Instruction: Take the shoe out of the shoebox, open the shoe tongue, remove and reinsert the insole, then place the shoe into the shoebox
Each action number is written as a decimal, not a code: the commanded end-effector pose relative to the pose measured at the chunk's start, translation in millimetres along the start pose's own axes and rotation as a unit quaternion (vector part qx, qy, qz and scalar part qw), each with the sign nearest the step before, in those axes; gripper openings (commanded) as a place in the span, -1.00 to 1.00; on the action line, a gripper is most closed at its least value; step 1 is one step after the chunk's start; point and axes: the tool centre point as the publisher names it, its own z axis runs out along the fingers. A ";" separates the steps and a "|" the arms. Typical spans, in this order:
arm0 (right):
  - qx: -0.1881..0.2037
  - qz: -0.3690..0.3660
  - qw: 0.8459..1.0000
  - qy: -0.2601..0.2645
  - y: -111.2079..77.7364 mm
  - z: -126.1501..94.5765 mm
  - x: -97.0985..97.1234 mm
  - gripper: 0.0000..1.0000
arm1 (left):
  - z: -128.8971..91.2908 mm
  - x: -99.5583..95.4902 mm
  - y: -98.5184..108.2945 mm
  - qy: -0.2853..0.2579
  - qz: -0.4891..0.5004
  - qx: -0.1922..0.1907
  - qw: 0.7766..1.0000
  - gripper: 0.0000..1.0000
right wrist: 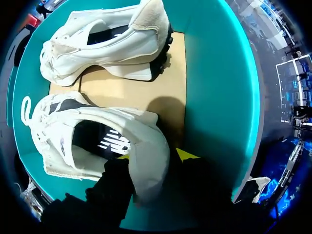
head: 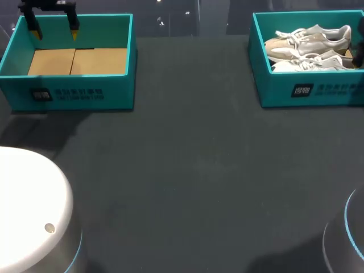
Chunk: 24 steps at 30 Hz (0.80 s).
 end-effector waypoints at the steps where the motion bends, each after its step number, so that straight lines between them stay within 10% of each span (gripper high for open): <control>1: 0.001 0.005 1.000 0.001 1.2 -3.7 1.6 -1.00 | -0.1 0.0 -0.4 0.000 0.000 0.000 1.000 1.00; 24: -0.010 0.028 0.999 -0.023 9.2 -58.5 10.5 -1.00 | -0.1 0.0 -0.4 0.000 0.000 0.000 1.000 1.00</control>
